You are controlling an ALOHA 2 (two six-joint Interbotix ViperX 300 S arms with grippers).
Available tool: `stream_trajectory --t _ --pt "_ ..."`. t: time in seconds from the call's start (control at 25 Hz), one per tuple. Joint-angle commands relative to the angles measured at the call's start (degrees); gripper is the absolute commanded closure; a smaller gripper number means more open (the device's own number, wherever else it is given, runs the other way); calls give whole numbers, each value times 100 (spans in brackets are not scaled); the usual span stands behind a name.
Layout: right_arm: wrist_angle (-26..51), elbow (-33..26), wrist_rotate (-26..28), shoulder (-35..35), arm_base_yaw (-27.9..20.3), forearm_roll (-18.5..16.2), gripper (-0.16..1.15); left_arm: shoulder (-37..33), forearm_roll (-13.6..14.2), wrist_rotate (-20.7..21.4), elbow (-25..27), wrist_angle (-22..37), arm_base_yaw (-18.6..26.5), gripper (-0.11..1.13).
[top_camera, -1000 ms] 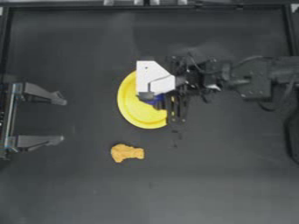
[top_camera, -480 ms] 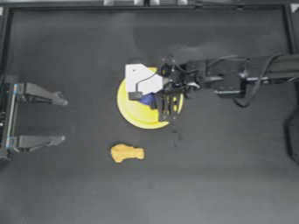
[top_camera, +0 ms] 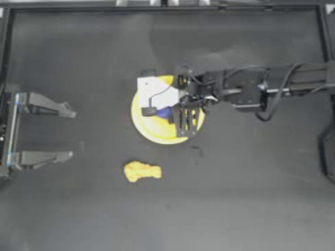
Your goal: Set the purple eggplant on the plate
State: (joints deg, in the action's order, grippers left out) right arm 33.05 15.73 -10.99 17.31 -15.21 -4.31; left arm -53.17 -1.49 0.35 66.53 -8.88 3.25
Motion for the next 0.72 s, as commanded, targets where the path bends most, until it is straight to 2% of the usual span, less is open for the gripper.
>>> stream_trajectory --t 0.04,0.12,0.28,0.72 --pt "-35 -229 0 -114 -18 -9 6 97 0 -9 -97 -18 18 -1" --pt "-18 -246 0 -97 -35 -18 -9 88 0 -9 -97 -18 26 -1" --pt "9 -246 9 -79 -44 -26 0 97 -9 -9 -70 -18 44 -1" --pt "176 -237 70 -571 -44 -149 -1 88 0 -9 -62 -18 105 -1"
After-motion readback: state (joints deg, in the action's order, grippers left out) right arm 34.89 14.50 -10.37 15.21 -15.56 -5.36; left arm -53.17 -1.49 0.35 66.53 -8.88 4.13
